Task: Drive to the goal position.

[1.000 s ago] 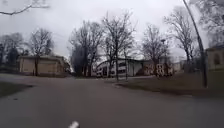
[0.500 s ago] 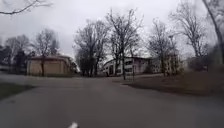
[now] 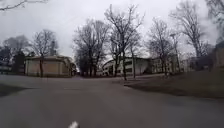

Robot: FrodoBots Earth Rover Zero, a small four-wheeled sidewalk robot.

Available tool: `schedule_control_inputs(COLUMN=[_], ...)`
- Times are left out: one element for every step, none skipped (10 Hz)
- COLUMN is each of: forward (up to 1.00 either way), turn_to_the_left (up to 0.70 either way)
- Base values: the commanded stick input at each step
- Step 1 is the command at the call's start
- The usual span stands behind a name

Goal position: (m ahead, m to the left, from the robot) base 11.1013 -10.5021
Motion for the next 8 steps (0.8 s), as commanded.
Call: schedule_control_inputs(forward=[1.0, 1.0, 1.0, 1.0, 1.0, 1.0, 1.0, 1.0], turn_to_the_left=[0.0, 0.0, 0.0, 0.0, 0.3, 0.4, 0.4, 0.4])
